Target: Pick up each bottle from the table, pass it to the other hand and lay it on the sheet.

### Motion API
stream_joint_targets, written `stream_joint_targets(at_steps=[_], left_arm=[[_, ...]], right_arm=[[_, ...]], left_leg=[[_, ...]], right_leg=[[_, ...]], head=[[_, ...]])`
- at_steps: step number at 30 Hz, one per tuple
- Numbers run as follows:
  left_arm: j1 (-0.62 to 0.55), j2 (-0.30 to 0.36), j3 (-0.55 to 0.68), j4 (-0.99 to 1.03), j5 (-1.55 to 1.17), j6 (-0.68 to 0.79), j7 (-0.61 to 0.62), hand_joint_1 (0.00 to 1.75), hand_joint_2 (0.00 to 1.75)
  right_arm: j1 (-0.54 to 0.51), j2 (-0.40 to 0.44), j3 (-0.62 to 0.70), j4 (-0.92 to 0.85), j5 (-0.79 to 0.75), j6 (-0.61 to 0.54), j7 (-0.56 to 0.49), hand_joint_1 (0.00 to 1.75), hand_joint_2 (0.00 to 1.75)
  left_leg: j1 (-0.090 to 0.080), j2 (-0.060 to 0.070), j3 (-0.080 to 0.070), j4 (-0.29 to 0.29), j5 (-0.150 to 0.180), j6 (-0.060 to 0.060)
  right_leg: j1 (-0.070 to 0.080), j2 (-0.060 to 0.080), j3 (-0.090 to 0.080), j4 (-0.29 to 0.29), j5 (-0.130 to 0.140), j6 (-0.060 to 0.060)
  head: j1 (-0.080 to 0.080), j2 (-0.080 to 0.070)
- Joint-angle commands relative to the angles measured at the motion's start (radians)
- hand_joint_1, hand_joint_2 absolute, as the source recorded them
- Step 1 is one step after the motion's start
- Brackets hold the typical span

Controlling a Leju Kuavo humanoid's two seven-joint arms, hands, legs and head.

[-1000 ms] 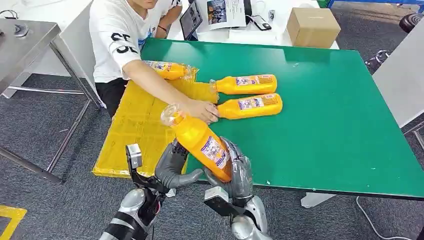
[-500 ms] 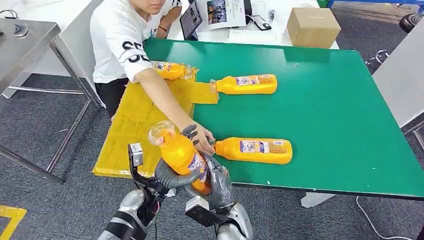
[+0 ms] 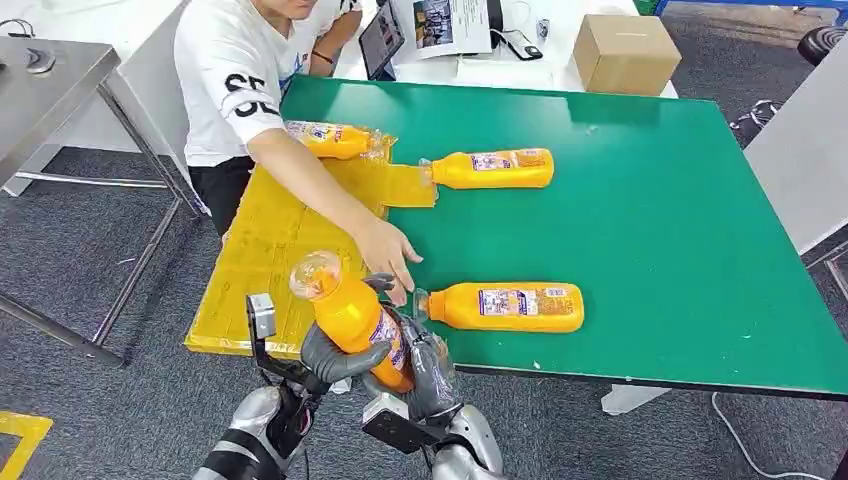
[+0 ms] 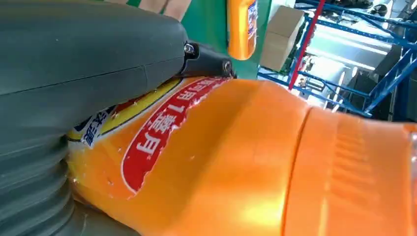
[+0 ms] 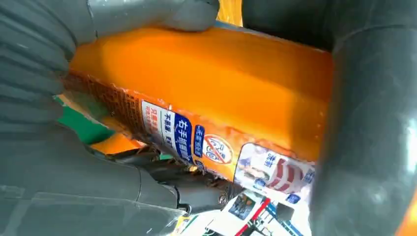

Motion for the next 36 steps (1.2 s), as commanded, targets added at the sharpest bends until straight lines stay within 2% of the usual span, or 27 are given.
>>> stream_joint_targets(at_steps=[1,11,12,17,22,25,36], left_arm=[[-0.013,-0.005,-0.049,-0.055,-0.006,-0.01,0.008,1.75,1.75],[-0.008,-0.004,-0.046,-0.062,-0.006,-0.007,0.008,1.75,1.75],[-0.003,-0.004,-0.041,-0.071,-0.007,0.001,0.008,1.75,1.75],[0.001,-0.005,0.002,-0.087,-0.045,0.065,-0.016,1.75,1.75],[-0.048,-0.016,0.075,-0.078,-0.204,0.264,-0.07,1.75,1.75],[-0.08,-0.023,0.132,-0.054,-0.214,0.32,-0.08,1.75,1.75],[-0.081,-0.02,0.136,-0.052,-0.212,0.319,-0.08,1.75,1.75]], right_arm=[[-0.02,0.029,-0.058,0.071,0.047,0.048,0.02,0.0,1.75],[-0.024,0.033,-0.065,0.065,0.043,0.061,0.024,0.0,1.75],[-0.02,0.034,-0.073,0.057,0.035,0.085,0.028,0.0,0.0],[0.012,0.02,-0.107,-0.065,-0.027,0.222,0.027,0.0,0.0],[0.052,0.0,-0.123,-0.223,-0.078,0.284,0.032,0.0,0.0],[0.067,-0.013,-0.122,-0.293,-0.101,0.309,0.037,0.0,0.0],[0.068,-0.014,-0.122,-0.295,-0.101,0.31,0.038,0.0,0.0]], left_leg=[[0.001,-0.001,0.003,0.0,-0.001,-0.002],[0.001,0.0,0.004,0.0,-0.002,-0.002],[0.001,0.0,0.003,0.0,-0.001,-0.001],[0.001,0.0,0.002,0.0,-0.001,-0.001],[0.001,-0.002,0.002,0.001,-0.001,-0.002],[0.002,-0.002,0.003,0.001,-0.002,-0.002],[0.002,0.002,0.005,0.0,-0.002,-0.002]], right_leg=[[0.001,0.001,0.003,0.0,-0.001,-0.002],[0.001,0.001,0.004,-0.001,-0.001,-0.002],[0.001,0.0,0.003,0.0,-0.001,-0.001],[0.001,0.001,0.002,0.0,-0.001,-0.001],[0.001,-0.001,0.003,0.0,-0.002,-0.002],[0.002,-0.001,0.003,0.0,-0.002,-0.002],[0.001,0.002,0.005,-0.001,-0.001,-0.002]], head=[[0.0,0.0],[0.0,0.0],[0.0,0.0],[0.0,0.0],[0.0,0.0],[0.0,0.0],[0.0,0.0]])
